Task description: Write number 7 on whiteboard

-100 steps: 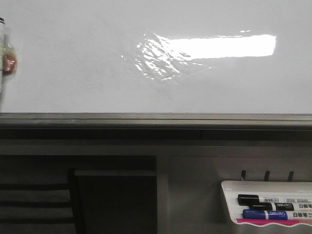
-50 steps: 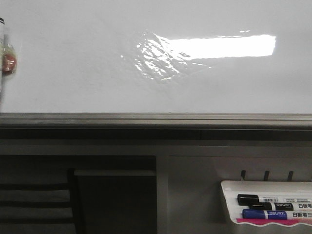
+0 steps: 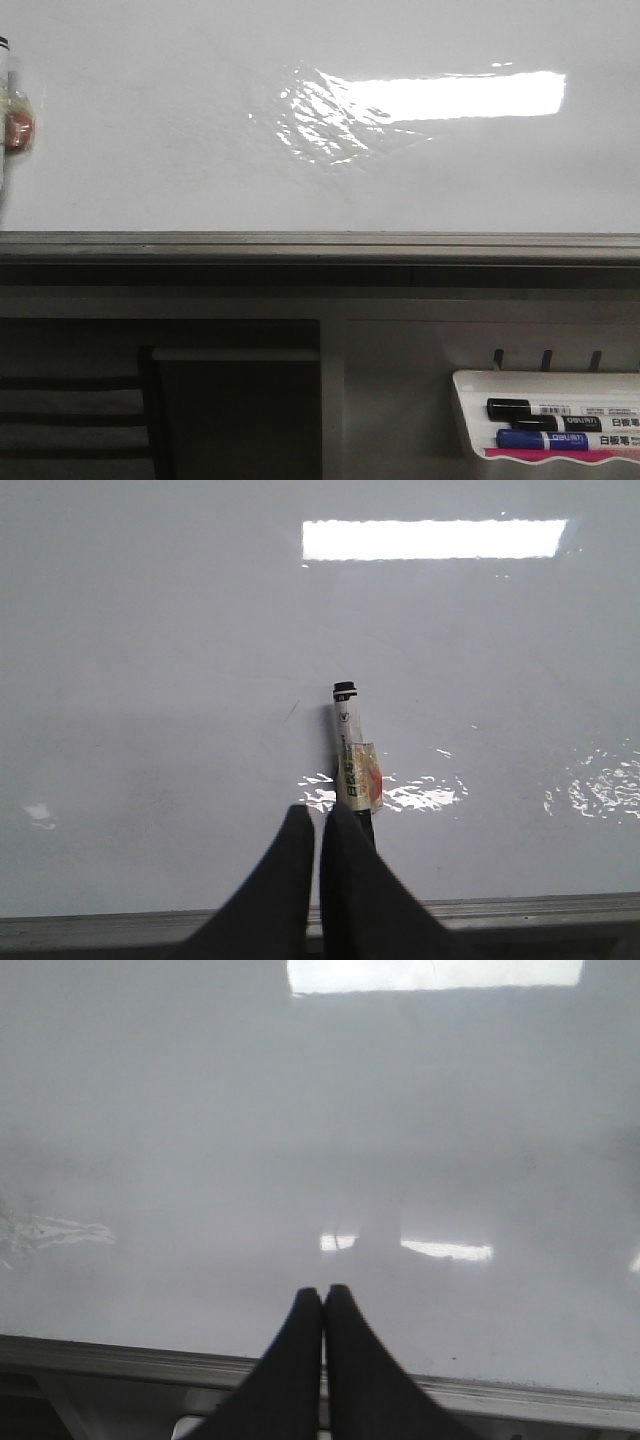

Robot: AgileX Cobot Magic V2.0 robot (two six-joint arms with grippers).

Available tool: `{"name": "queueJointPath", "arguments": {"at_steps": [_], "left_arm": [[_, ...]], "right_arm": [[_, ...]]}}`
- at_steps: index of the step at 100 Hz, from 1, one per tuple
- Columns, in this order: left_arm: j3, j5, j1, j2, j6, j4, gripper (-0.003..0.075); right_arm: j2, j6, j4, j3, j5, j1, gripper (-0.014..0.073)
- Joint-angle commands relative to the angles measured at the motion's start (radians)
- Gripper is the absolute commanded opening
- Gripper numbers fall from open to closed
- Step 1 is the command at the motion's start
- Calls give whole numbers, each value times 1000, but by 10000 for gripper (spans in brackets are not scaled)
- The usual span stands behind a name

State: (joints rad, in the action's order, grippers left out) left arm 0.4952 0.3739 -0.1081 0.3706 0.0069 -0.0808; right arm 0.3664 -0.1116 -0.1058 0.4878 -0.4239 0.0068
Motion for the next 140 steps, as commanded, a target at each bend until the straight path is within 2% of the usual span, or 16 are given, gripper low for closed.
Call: {"name": "queueJointPath", "arguments": {"at_steps": [1, 6, 11, 18, 23, 30, 35, 94, 128, 140], "left_arm": [[36, -75, 2, 13, -7, -11, -20], [36, -77, 2, 13, -7, -5, -12], [36, -77, 2, 13, -7, 7, 36], [36, -77, 2, 13, -7, 37, 173], [36, -77, 2, 13, -7, 51, 309], [36, -77, 2, 13, -7, 51, 434], [36, -77, 2, 13, -7, 51, 472], [32, -84, 2, 32, -7, 4, 472], [41, -85, 2, 267, -7, -12, 472], [48, -117, -34, 356, -7, -23, 472]], "right_arm": [[16, 0, 5, 36, 66, -7, -12], [16, 0, 5, 36, 63, -7, 62], [16, 0, 5, 36, 63, -7, 158], [16, 0, 5, 36, 63, -7, 303], [16, 0, 5, 36, 63, -7, 400], [16, 0, 5, 36, 63, -7, 468], [16, 0, 5, 36, 63, -7, 476], [16, 0, -15, 36, 67, -7, 475], [16, 0, -33, 36, 63, -7, 475], [16, 0, -47, 36, 56, -7, 475]]}}
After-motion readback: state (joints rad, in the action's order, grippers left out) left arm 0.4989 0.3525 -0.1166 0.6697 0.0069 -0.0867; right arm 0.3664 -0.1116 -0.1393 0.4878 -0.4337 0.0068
